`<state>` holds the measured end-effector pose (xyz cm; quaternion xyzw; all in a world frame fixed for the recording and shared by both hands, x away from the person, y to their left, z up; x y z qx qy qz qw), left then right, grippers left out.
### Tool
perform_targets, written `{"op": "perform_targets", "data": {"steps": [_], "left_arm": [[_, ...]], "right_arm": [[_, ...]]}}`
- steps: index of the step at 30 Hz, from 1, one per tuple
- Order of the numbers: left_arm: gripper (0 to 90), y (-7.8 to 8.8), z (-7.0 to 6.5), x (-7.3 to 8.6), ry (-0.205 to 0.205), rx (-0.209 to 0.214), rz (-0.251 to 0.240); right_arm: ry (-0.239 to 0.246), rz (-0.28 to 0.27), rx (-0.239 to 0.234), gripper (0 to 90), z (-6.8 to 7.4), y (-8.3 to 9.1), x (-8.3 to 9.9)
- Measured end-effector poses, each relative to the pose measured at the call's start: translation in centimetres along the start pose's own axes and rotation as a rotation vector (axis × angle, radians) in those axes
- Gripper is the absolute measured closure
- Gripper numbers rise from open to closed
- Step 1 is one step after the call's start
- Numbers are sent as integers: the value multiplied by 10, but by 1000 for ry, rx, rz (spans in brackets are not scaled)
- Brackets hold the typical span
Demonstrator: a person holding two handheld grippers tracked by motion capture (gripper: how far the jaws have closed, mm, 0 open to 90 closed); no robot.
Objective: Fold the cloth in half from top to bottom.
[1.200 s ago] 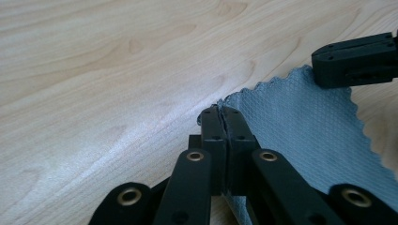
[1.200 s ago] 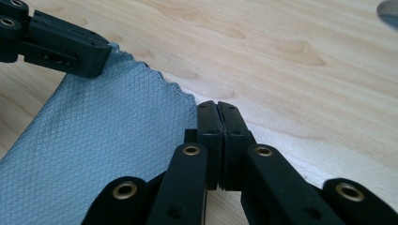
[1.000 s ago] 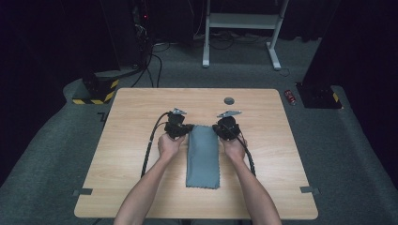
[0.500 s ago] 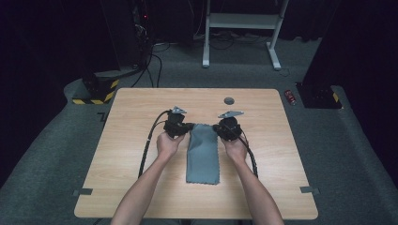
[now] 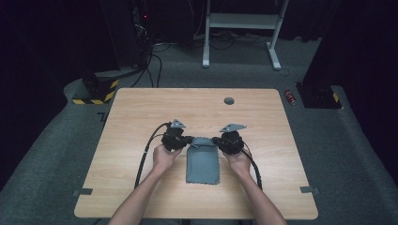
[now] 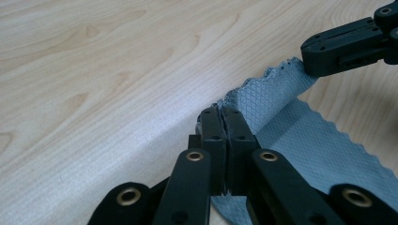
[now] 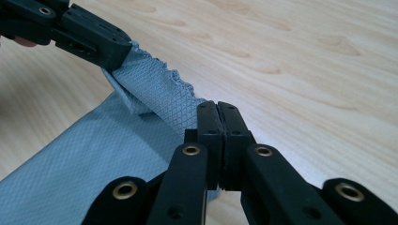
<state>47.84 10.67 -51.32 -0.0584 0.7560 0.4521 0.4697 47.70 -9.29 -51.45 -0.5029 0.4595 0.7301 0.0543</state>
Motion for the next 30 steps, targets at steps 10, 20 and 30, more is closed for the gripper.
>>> {"op": "perform_targets", "data": {"steps": [10,20,30], "left_arm": [[888,7,-11,9,-23,11,-8],[888,16,-15,13,-17,28,-32],[888,19,-22,22,-24,36,-29]], "right_arm": [[14,-2,-12,890,9,9,10],[31,-13,-24,890,15,17,13],[43,-9,-39,890,22,20,21]]}}
Point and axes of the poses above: each handheld gripper's, and its own axes: y roughly backward along the jaws, x roughly out of its underside, z roughly to its left, the point moved 4 cm from there along -y, roughly forward along the jaws, and after that the axes turned 3 degrees about -z, right-handed, at the moved point
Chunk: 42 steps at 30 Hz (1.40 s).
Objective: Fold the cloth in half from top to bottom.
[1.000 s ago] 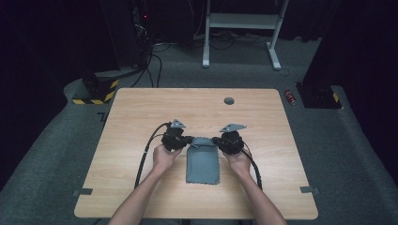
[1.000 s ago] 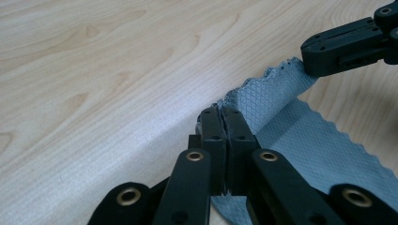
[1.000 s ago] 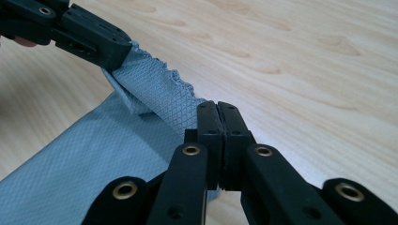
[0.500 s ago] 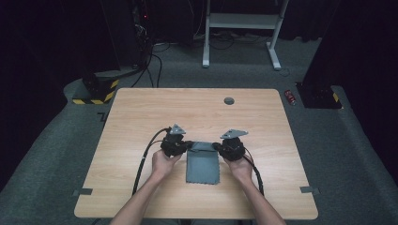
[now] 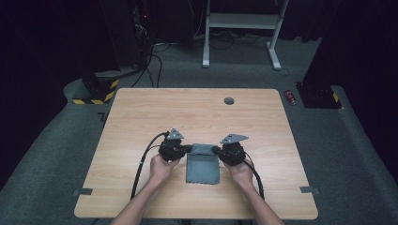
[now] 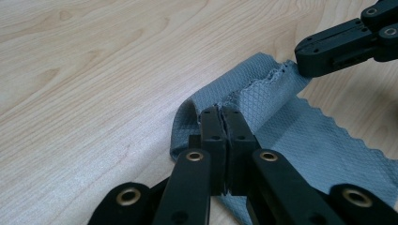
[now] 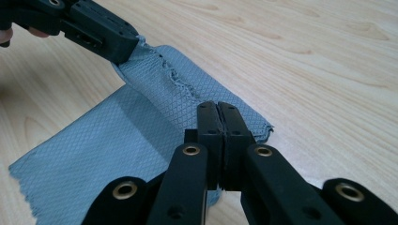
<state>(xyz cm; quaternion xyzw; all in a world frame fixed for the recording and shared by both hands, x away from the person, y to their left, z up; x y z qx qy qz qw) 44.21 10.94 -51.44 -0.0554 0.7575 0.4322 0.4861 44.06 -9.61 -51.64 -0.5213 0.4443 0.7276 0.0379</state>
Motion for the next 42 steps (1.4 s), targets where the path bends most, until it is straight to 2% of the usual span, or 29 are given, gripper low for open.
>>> {"op": "perform_targets", "data": {"steps": [3,8,29,35,38,42], "left_arm": [[888,1,-3,3,-2,2,-1],[888,4,-9,7,-34,-2,-3],[888,15,-23,25,-35,23,-23],[888,17,-29,30,-67,19,-13],[888,18,-30,33,-59,21,-14],[887,19,-34,36,-73,18,-12]], "right_arm": [[3,-4,-5,890,2,3,2],[9,-9,-12,890,6,7,6],[15,-21,-54,890,22,18,23],[27,-19,-53,890,26,20,27],[30,-19,-57,890,28,20,30],[34,-23,-64,890,32,23,34]]}}
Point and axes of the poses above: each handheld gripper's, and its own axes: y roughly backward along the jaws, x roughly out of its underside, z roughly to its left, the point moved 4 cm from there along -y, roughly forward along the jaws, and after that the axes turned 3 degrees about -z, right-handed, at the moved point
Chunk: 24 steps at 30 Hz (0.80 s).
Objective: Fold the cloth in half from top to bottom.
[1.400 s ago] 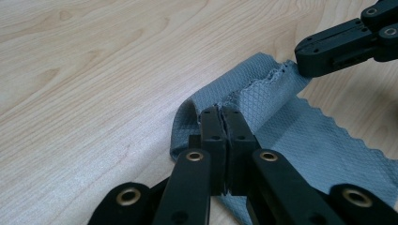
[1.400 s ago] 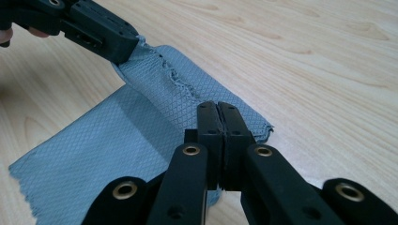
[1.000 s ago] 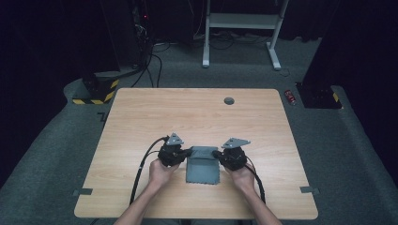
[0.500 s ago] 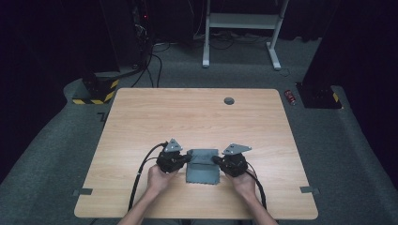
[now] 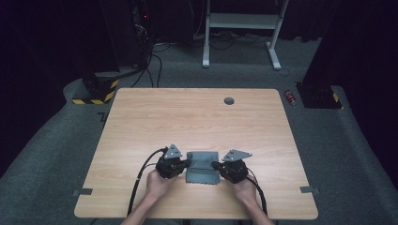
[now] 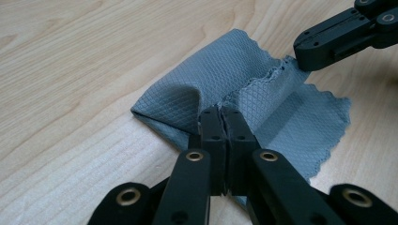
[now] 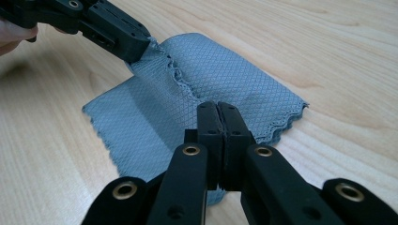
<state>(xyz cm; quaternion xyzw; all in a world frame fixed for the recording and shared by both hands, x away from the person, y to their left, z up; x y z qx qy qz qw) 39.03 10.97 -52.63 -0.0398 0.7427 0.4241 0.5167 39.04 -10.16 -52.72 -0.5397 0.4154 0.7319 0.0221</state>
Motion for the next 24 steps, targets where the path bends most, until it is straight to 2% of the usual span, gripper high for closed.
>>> {"op": "perform_targets", "data": {"steps": [2,5,10,14,18,24], "left_arm": [[887,1,-2,1,-20,-2,1],[887,2,-6,4,-21,4,3],[886,1,-12,9,-46,-2,14],[884,2,-15,12,-38,0,8],[880,3,-17,15,-53,-7,17],[863,5,-19,20,-43,-6,22]], "right_arm": [[2,1,-2,890,2,1,2],[10,4,-6,890,4,4,5],[12,8,-12,889,8,7,12],[14,13,-18,889,11,7,16],[16,14,-22,888,14,8,19],[17,26,-22,879,15,7,24]]}}
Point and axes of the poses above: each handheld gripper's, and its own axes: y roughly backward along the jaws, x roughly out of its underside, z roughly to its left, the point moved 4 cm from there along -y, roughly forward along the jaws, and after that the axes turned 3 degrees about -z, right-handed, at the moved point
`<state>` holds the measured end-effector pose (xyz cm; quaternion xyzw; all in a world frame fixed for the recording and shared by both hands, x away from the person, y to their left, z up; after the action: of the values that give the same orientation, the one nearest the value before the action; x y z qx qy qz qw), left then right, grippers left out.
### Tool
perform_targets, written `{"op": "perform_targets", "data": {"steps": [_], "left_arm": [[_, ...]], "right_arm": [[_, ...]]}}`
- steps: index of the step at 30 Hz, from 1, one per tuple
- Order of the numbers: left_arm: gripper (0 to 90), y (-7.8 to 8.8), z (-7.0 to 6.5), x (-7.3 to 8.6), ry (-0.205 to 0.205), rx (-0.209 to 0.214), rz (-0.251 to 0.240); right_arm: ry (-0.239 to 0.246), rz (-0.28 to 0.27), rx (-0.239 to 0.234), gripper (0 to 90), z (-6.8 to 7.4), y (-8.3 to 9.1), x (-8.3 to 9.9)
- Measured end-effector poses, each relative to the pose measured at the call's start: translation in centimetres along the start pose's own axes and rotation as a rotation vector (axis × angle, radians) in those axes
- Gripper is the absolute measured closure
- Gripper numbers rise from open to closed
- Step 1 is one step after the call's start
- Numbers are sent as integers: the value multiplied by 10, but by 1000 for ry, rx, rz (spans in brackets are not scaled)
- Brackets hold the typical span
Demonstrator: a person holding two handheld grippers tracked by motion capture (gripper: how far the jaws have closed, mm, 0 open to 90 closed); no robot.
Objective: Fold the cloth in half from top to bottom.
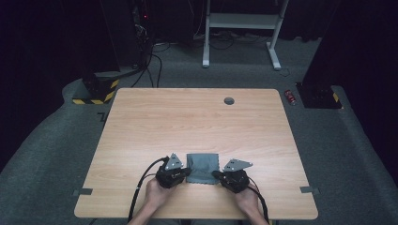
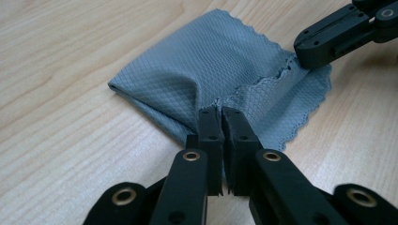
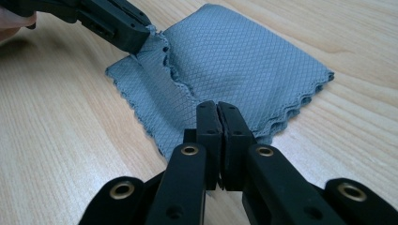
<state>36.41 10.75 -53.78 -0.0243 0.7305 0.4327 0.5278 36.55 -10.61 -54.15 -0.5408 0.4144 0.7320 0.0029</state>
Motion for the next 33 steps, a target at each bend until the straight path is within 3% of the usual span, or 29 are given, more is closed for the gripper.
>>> {"op": "perform_targets", "data": {"steps": [3,10,18,25,29,33], "left_arm": [[853,2,-1,2,-4,2,2],[767,10,-3,4,29,28,-22],[643,26,4,-6,79,42,-92],[573,10,3,-15,48,-15,-46],[541,-1,0,-10,23,-44,4],[517,-1,0,-1,28,-56,27]], "right_arm": [[-3,2,-4,868,1,1,2],[-24,-10,-18,768,1,7,3],[-55,-63,-10,763,-2,19,-7],[-64,-23,21,764,-3,3,-16],[-39,12,34,735,2,-6,-13],[-26,33,42,684,5,-7,-6]]}}
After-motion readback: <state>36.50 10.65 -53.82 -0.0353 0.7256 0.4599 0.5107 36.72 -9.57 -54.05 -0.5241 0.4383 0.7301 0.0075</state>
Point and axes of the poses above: each handheld gripper's, and its own axes: y roughly backward along the jaws, x roughly out of its underside, z roughly to its left, the point moved 4 cm from there along -y, roughly forward along the jaws, and after that the axes turned 3 degrees about -z, right-handed, at the moved point
